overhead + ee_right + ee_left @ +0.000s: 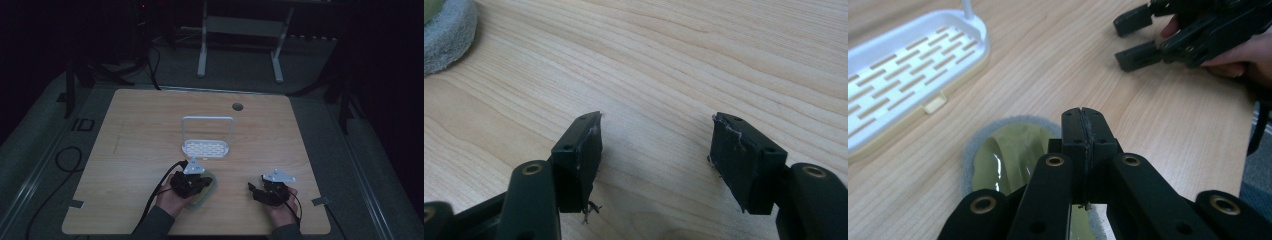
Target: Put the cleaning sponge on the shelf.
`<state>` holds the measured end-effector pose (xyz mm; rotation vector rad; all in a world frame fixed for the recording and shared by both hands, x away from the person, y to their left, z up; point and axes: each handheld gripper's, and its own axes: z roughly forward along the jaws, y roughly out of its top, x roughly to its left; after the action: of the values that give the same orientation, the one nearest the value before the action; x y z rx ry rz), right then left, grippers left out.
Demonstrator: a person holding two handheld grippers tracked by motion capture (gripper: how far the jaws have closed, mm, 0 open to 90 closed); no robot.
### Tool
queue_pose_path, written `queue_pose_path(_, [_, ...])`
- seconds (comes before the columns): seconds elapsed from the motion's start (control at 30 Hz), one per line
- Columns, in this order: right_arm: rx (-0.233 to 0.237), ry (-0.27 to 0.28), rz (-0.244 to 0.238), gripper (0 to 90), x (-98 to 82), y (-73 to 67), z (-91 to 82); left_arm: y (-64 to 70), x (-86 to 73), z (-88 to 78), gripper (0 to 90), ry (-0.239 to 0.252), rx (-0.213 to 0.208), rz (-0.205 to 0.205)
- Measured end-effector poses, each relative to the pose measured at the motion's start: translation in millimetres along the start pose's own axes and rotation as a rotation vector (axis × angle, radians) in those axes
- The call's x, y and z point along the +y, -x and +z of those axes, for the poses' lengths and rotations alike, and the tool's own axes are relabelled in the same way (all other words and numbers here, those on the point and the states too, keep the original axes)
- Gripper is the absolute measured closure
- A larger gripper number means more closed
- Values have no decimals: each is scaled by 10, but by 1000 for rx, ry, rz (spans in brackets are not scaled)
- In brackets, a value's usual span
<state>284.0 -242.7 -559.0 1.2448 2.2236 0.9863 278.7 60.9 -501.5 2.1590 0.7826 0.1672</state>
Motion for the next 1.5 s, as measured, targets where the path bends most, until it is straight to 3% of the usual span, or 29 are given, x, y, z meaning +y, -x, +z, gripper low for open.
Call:
queue_pose_path(0.2, [0,0,0,368,0,0,0,-25,-52,11,898,-21,10,-9])
queue_pose_path(0.9, [0,0,0,368,0,0,0,-185,-132,-84,897,-27,64,-59])
queue_pose_path(1.4, [0,0,0,368,0,0,0,-356,-260,-279,897,-26,108,-105])
queue_pose_path(1.5, [0,0,0,368,0,0,0,-382,-267,-334,875,-26,99,-91])
